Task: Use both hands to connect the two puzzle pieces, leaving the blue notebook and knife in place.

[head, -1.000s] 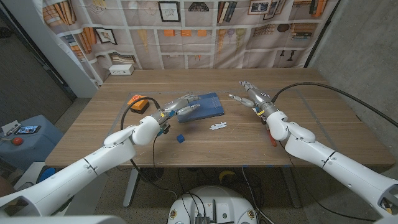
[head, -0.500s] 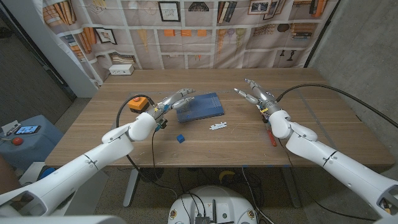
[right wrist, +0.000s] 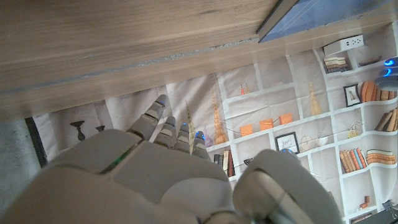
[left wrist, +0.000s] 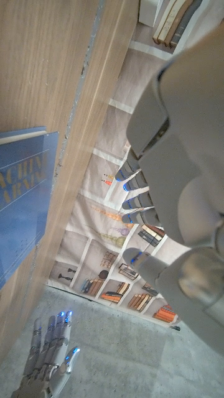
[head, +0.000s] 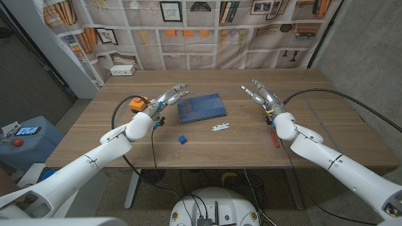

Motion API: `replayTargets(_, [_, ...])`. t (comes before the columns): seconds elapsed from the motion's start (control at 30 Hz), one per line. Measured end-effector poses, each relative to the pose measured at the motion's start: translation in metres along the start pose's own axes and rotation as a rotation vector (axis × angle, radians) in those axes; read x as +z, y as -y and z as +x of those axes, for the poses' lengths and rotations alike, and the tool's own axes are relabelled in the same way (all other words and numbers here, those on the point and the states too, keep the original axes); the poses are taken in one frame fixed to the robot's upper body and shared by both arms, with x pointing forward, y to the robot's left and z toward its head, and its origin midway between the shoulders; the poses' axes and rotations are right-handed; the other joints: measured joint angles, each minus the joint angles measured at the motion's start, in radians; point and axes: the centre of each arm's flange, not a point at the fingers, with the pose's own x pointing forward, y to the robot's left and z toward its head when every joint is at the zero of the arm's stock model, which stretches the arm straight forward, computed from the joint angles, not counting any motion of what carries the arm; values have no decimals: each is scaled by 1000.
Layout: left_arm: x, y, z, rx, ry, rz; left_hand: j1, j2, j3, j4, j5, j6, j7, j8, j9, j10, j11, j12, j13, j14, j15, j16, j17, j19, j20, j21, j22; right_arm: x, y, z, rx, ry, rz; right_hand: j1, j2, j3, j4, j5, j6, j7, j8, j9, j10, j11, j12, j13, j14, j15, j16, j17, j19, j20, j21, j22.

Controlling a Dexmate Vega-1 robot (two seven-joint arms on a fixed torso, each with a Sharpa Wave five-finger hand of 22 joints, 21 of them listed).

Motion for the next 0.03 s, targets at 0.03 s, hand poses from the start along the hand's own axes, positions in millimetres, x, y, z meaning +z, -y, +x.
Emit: replayTargets(0.03, [-2, -1, 0, 12, -7, -12, 0, 0, 0, 0, 0, 0, 0, 0, 0, 0, 0, 0, 0, 4, -1, 0, 0, 0, 0, 0, 1, 0, 1, 0, 0, 1, 18, -4, 4, 0, 0, 0, 0, 0, 0, 0, 0, 0, 0, 0, 0, 0, 0, 0, 0, 0, 0, 0])
